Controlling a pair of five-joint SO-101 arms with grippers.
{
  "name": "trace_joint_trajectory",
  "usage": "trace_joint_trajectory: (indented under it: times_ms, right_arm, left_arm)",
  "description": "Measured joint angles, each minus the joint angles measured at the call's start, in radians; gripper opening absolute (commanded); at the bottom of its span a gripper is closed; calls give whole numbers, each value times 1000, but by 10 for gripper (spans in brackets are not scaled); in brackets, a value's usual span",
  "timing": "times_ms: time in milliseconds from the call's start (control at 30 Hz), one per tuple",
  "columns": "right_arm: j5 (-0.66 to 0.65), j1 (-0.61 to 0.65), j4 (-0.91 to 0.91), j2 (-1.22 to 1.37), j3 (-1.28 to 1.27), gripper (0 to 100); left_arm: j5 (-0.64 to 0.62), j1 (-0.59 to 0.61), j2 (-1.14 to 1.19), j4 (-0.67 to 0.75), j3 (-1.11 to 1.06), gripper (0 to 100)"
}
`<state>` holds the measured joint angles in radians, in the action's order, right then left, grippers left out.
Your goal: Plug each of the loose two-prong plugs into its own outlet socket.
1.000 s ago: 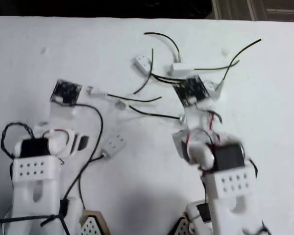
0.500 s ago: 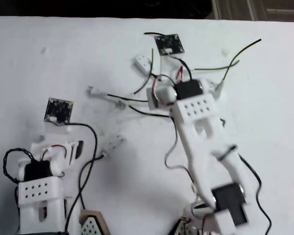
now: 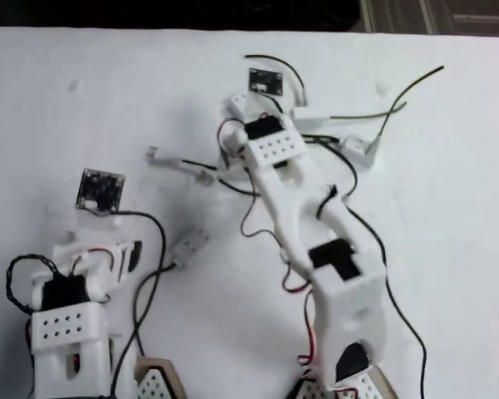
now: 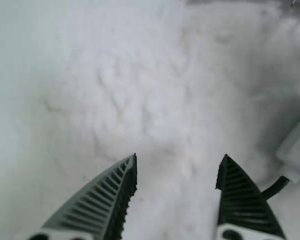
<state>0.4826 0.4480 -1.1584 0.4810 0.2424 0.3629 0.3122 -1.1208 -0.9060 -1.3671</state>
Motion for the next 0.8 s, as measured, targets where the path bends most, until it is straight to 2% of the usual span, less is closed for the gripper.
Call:
trace_joint_trajectory:
  times_ms: [467, 800]
  right_arm:
    - [155, -8, -9, 304, 324, 184]
    - [175, -31, -222, 331, 528, 184]
  left_arm:
    - [0, 0, 0, 0, -6, 263]
    - [0, 0, 0, 0, -6, 263]
